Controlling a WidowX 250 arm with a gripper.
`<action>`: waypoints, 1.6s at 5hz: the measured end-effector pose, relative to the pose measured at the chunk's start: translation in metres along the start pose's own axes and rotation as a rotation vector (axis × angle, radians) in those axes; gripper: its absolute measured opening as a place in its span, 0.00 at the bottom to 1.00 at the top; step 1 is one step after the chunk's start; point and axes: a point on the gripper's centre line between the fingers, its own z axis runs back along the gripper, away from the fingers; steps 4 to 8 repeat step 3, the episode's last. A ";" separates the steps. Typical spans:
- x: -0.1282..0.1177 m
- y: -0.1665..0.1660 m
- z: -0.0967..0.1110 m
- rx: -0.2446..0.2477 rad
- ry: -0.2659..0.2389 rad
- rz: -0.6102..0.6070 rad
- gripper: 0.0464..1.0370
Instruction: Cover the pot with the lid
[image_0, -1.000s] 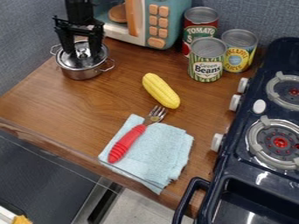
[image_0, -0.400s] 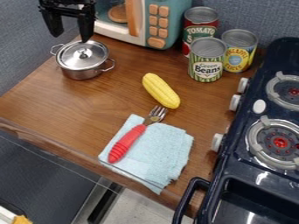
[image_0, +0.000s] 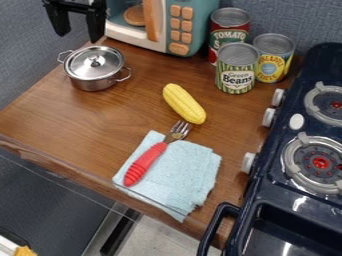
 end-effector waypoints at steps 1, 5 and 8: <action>-0.001 0.000 -0.001 -0.004 0.007 -0.032 0.96; -0.001 0.000 -0.001 -0.004 0.007 -0.032 0.96; -0.001 0.000 -0.001 -0.004 0.007 -0.032 0.96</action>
